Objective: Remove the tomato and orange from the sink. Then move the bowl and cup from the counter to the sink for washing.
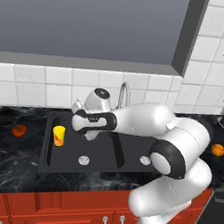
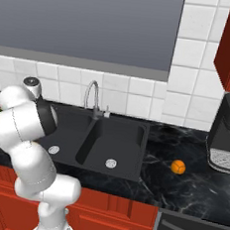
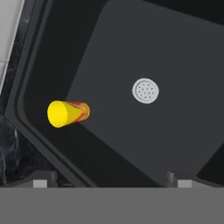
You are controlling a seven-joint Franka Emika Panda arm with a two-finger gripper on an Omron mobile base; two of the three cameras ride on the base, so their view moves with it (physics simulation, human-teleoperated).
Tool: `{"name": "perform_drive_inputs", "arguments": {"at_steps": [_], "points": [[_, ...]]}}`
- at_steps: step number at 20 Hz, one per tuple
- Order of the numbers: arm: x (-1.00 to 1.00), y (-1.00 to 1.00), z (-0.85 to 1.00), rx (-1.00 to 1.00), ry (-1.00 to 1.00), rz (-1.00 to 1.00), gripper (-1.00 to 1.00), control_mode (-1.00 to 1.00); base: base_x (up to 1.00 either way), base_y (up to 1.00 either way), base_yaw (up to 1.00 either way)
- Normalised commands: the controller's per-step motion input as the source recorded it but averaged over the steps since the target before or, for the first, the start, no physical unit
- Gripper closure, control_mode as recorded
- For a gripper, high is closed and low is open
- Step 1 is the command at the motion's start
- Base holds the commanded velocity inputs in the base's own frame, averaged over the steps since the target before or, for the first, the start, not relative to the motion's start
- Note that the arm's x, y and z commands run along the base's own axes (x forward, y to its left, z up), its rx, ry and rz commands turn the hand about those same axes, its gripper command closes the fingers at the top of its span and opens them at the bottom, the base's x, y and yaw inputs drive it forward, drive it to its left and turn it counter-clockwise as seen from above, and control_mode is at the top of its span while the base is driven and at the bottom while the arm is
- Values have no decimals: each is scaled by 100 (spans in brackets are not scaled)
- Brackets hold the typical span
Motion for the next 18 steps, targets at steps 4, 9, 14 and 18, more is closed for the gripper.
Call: {"name": "perform_drive_inputs", "arguments": {"at_steps": [4, 9, 14, 18], "points": [[-26, -10, 28, 0, 0, 5, -100, -100, 0, 0, 0], [-25, -4, 27, 0, 0, 9, -100, -100, 0, 0, 0], [-27, -3, 26, 0, 0, 16, -100, -100, 0, 0, 0], [-28, -2, 26, 0, 0, 17, -100, -100, 0, 0, 0]]}}
